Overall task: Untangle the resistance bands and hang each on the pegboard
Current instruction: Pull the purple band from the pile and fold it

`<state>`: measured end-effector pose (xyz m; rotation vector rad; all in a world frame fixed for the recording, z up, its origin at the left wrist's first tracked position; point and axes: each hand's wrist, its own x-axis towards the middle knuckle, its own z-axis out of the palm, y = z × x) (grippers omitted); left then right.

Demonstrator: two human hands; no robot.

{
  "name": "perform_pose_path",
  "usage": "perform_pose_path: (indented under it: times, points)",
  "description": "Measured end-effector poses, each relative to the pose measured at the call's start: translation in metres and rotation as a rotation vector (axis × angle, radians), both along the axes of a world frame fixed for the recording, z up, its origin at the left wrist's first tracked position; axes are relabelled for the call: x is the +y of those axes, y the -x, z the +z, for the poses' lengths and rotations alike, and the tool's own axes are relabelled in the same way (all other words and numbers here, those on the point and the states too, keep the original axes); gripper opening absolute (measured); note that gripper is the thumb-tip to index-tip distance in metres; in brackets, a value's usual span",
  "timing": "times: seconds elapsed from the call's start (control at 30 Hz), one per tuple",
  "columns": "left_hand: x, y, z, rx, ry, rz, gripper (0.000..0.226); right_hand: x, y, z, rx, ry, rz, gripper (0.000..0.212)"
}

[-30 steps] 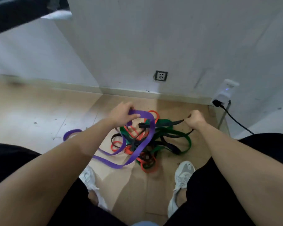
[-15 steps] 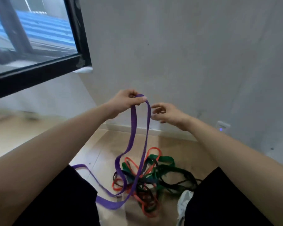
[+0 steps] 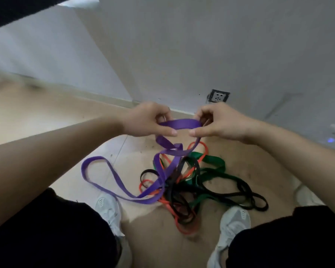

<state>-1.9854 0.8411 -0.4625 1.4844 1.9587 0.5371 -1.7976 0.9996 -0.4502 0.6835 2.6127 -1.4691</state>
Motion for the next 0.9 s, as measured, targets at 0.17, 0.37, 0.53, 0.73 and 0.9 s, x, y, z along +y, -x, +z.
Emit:
perform_pose_path:
  times: [0.17, 0.37, 0.53, 0.73, 0.9]
  points:
    - [-0.008, -0.007, -0.031, -0.134, 0.185, -0.063, 0.017, 0.006, -0.015, -0.018, -0.247, 0.113, 0.193, 0.022]
    - [-0.022, -0.024, -0.010, 0.156, 0.100, -0.207, 0.015, -0.024, -0.022, -0.012, -0.287, -0.229, 0.379, 0.024]
    - [-0.024, -0.025, 0.040, 0.373, -0.232, 0.080, 0.014, -0.018, -0.016, 0.031, -0.003, -0.440, 0.055, 0.016]
    - [-0.025, -0.062, 0.098, 0.345, -0.577, 0.369, 0.012, -0.040, -0.023, 0.086, 0.360, -0.157, -0.292, 0.025]
    - [-0.032, -0.087, 0.118, -0.119, -0.662, 0.364, 0.041, -0.057, -0.039, 0.132, 0.595, 0.070, -0.279, 0.036]
